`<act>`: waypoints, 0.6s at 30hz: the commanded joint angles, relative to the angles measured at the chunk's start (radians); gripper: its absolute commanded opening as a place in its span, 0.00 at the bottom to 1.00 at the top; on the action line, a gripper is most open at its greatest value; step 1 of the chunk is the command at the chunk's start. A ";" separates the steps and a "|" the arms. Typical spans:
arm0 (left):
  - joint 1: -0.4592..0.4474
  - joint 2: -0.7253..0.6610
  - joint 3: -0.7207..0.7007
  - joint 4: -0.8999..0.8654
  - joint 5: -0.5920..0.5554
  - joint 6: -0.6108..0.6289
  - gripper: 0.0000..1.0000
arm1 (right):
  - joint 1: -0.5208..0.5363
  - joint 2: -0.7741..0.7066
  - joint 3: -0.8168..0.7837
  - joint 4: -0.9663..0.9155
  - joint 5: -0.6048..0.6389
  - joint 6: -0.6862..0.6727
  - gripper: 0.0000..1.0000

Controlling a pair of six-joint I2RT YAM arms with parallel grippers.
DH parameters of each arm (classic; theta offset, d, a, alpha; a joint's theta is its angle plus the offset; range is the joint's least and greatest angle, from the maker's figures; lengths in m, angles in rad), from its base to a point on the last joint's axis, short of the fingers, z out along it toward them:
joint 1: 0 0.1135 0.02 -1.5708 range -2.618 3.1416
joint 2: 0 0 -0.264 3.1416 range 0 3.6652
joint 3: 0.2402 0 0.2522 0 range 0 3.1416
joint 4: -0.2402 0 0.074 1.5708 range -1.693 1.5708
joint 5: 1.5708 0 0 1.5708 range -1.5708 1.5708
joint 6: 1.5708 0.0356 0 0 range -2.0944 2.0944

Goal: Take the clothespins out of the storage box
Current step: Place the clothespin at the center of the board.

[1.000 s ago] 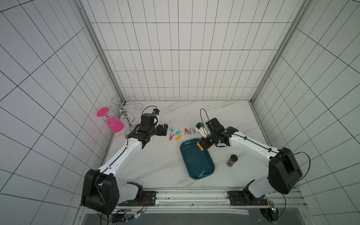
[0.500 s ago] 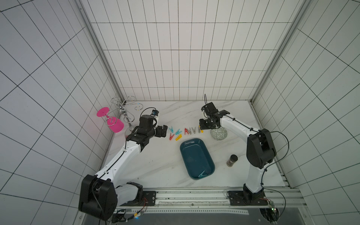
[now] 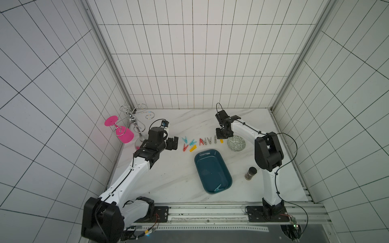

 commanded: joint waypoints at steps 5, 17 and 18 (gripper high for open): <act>0.018 -0.050 -0.043 0.062 -0.044 0.002 0.99 | -0.024 0.031 0.059 -0.038 0.014 -0.015 0.12; 0.150 -0.079 -0.135 0.163 -0.011 -0.023 0.99 | -0.149 -0.159 -0.038 0.117 -0.194 -0.061 0.47; 0.160 -0.085 -0.153 0.189 -0.007 -0.023 0.99 | -0.173 -0.188 -0.063 0.144 -0.220 -0.068 0.50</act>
